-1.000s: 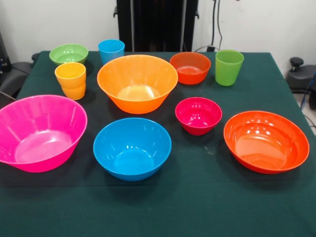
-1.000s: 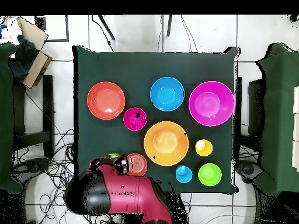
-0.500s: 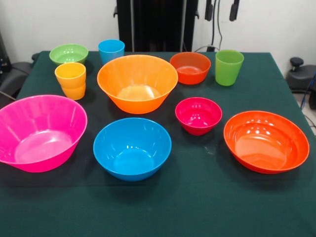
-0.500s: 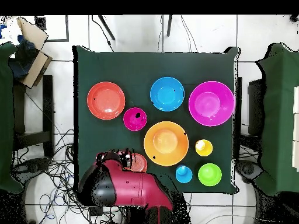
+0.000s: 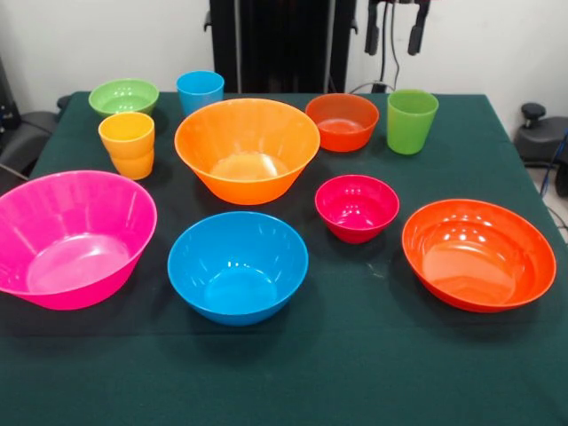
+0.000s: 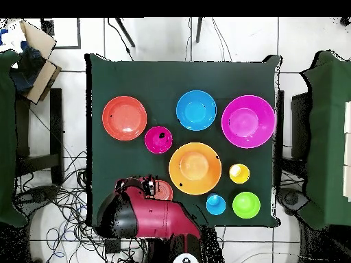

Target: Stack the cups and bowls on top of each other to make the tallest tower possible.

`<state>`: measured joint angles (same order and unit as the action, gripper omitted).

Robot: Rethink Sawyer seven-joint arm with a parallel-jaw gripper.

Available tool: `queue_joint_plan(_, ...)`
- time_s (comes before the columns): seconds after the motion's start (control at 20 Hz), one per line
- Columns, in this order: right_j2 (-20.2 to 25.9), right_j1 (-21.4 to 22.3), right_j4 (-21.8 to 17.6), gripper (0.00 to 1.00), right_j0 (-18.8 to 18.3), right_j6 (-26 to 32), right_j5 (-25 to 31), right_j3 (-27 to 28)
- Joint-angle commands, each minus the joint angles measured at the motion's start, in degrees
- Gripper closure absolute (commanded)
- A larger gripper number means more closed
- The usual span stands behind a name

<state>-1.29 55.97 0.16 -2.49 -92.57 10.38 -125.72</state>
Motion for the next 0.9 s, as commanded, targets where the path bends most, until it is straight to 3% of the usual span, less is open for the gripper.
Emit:
queue_joint_plan(0.05,3.5,-3.8,-3.1,0.00,0.1,-8.3,-4.7,-2.9)
queue_joint_plan(0.9,3.9,-3.6,-3.3,0.00,-0.7,-7.3,-4.3,-2.9)
